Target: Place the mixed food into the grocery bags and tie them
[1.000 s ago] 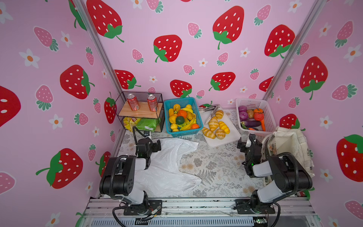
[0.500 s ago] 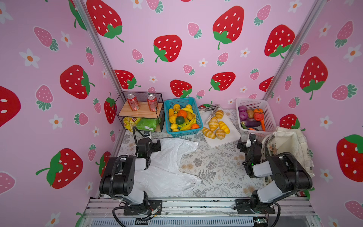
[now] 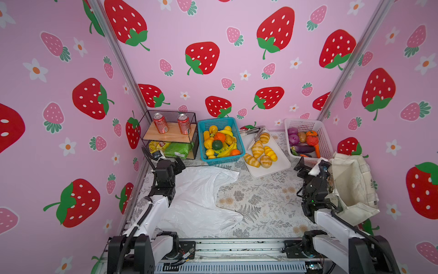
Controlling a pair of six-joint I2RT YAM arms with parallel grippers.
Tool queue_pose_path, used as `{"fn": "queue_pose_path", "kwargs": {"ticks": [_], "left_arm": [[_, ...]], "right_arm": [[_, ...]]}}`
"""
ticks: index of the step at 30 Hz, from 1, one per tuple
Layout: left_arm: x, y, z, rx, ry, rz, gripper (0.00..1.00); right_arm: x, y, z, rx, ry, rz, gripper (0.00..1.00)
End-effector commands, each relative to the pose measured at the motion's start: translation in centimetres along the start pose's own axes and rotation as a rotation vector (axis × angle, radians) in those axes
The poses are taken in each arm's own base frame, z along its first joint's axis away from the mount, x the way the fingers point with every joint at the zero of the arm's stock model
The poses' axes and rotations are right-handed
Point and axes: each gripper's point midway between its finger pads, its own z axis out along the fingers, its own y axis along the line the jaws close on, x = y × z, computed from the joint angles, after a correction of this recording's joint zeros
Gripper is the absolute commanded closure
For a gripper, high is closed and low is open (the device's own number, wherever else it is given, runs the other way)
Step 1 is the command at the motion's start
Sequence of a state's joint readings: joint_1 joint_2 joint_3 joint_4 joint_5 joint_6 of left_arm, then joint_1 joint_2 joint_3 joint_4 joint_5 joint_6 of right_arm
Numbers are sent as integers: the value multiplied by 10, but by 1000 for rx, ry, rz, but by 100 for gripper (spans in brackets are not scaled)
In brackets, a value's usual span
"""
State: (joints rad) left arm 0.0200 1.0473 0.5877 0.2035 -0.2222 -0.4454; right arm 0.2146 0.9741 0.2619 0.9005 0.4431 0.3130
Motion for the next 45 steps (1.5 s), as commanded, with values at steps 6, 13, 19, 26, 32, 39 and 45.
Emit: {"fn": "queue_pose_path", "kwargs": {"ticks": [6, 13, 19, 26, 32, 39, 45], "left_arm": [[59, -96, -53, 316, 411, -152, 7], [101, -174, -107, 461, 585, 205, 8], [106, -219, -131, 591, 610, 327, 8], [118, -234, -145, 666, 656, 366, 8], [115, -232, -152, 686, 648, 352, 8], [112, -232, -156, 695, 635, 348, 8], [109, -228, -157, 679, 624, 352, 7]], "right_arm": [[44, 124, -19, -421, 400, -48, 0], [5, 138, -21, -227, 442, -416, 0], [-80, 48, 3, 157, 368, -466, 0], [-82, -58, 9, 460, 520, -414, 0], [-33, -104, 7, 549, 673, -389, 0], [14, -97, 3, 403, 792, -285, 55], [-12, -65, -18, 242, 737, -170, 88]]}}
